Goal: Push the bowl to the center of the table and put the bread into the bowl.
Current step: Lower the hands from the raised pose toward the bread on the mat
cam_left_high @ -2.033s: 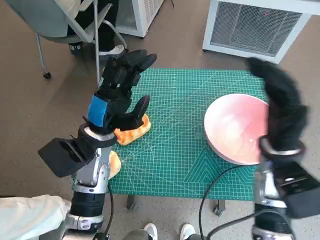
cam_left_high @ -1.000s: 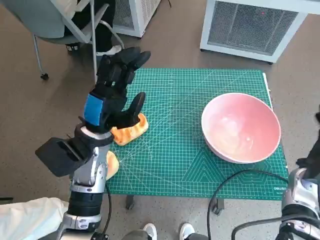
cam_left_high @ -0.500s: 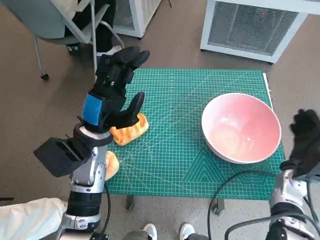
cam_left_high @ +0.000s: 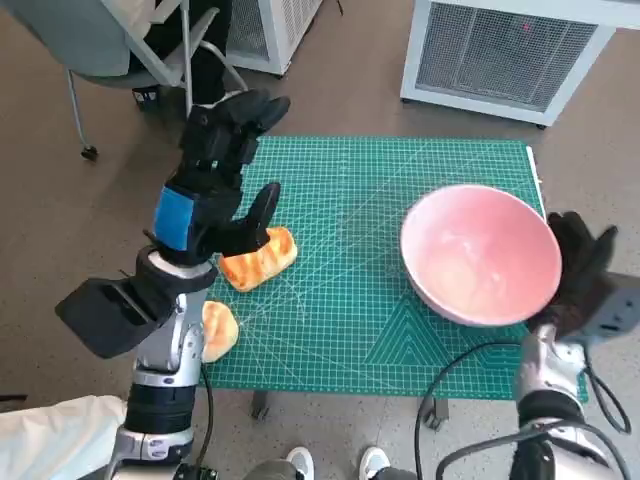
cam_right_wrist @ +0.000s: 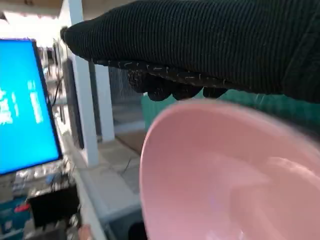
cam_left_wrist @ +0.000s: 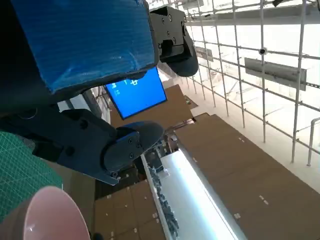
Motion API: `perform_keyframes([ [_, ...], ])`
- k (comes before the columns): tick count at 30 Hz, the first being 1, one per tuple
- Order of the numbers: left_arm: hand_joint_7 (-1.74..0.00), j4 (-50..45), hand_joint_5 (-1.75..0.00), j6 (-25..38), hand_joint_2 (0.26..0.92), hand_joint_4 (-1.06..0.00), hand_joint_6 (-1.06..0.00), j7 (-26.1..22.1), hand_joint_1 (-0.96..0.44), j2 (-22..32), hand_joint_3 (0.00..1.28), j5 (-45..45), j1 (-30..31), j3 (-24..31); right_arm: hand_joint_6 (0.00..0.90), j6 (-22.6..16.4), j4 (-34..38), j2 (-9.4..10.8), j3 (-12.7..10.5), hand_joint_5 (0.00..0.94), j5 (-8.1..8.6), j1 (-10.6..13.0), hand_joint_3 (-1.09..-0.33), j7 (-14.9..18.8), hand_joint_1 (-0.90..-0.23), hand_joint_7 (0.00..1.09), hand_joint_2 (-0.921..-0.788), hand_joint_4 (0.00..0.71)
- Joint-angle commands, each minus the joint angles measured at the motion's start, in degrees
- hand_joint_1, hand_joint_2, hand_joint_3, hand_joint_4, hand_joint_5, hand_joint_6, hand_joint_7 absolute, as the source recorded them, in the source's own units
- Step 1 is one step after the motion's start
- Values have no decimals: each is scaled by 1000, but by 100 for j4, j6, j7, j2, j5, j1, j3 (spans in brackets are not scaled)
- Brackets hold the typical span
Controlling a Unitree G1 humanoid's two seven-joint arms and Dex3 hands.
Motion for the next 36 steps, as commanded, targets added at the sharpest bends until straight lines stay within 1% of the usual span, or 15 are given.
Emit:
perform_keyframes([
  [1, -883, -137, -690, 19, 721, 1, 1, 46, -260, 57, 819, 59, 117, 38, 132, 144, 94, 152, 133, 4, -116, -57, -736, 39, -449, 447, -921, 346],
  [3, -885, -170, -694, 23, 721, 1, 1, 58, -261, 64, 817, 64, 145, 43, 121, 154, 101, 186, 197, 3, -167, -114, -736, 10, -449, 471, -921, 346],
  [9, -890, -269, -703, 49, 722, 1, 1, 114, -262, 97, 808, 100, 229, 55, 103, 210, 104, 298, 306, 2, -273, -285, -742, -51, -439, 493, -921, 340],
  [14, -893, -332, -707, 60, 724, 1, 1, 167, -266, 130, 800, 147, 289, 81, 98, 288, 115, 402, 318, 9, -230, -427, -751, 11, -427, 503, -921, 354],
  [24, -896, -482, -709, 117, 733, 1, 1, 298, -289, 188, 777, 235, 422, 129, 103, 410, 142, 637, 384, 21, -245, -674, -739, 68, -433, 531, -921, 384],
  [29, -896, -542, -708, 156, 739, 1, 1, 356, -291, 227, 766, 236, 498, 149, 102, 441, 147, 758, 430, 16, -263, -764, -735, 100, -433, 542, -921, 377],
  [31, -895, -571, -706, 181, 750, 1, 1, 382, -293, 241, 745, 239, 525, 159, 96, 457, 153, 797, 461, 13, -277, -793, -734, 108, -434, 543, -921, 372],
  [36, -891, -651, -699, 314, 764, 1, 1, 447, -288, 279, 722, 241, 581, 187, 82, 505, 169, 859, 542, 10, -324, -842, -736, 96, -437, 542, -921, 367],
])
